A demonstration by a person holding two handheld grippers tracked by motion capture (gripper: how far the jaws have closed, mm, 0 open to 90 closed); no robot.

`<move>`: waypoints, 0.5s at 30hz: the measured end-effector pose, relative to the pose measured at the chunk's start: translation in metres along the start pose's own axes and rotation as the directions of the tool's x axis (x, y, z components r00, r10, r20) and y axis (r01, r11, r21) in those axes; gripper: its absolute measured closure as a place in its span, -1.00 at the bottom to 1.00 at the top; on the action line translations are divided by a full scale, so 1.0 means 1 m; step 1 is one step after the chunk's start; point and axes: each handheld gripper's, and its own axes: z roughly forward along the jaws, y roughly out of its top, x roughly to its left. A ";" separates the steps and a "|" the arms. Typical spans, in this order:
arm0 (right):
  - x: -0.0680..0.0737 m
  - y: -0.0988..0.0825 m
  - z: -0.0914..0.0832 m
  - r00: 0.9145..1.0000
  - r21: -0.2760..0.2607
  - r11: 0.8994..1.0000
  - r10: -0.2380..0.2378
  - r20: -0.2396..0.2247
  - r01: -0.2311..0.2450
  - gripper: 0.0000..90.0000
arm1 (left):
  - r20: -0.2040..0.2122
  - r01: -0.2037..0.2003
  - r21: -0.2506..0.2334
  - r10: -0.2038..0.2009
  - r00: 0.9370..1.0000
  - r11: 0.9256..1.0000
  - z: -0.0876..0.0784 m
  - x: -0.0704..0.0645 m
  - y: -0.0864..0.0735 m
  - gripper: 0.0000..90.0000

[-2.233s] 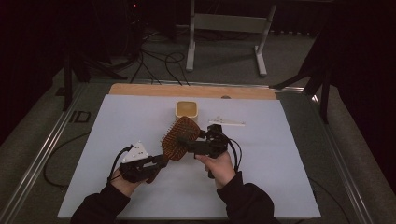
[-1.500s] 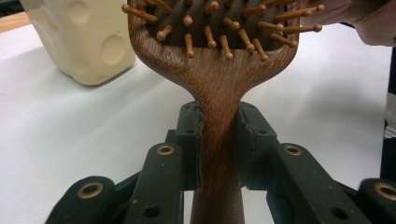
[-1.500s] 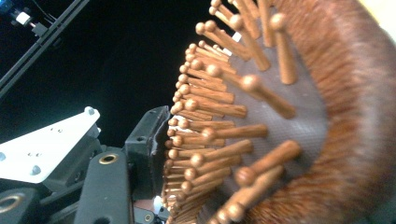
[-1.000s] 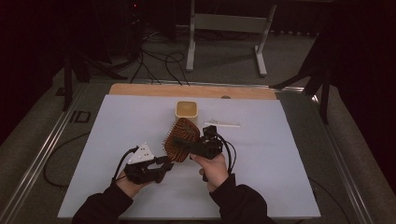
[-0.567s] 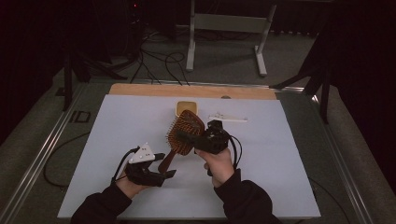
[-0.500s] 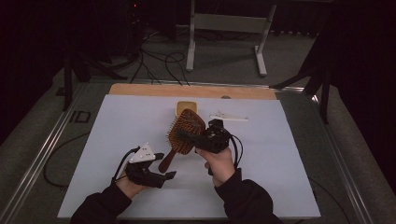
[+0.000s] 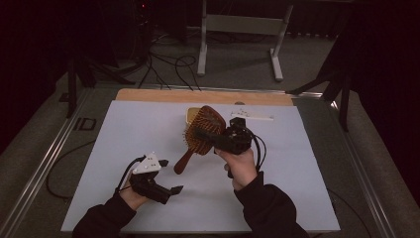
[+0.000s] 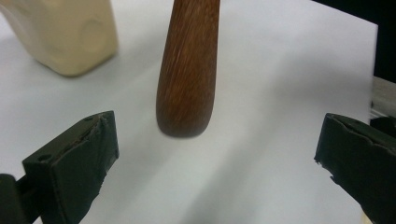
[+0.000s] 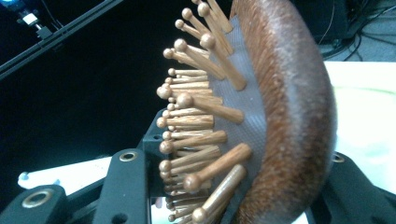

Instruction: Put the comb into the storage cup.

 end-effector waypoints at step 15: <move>-0.004 0.034 -0.007 0.999 -0.040 0.998 -0.044 0.031 0.046 0.13 | -0.017 0.023 -0.016 -0.023 1.000 1.000 -0.023 0.009 -0.014 -1.00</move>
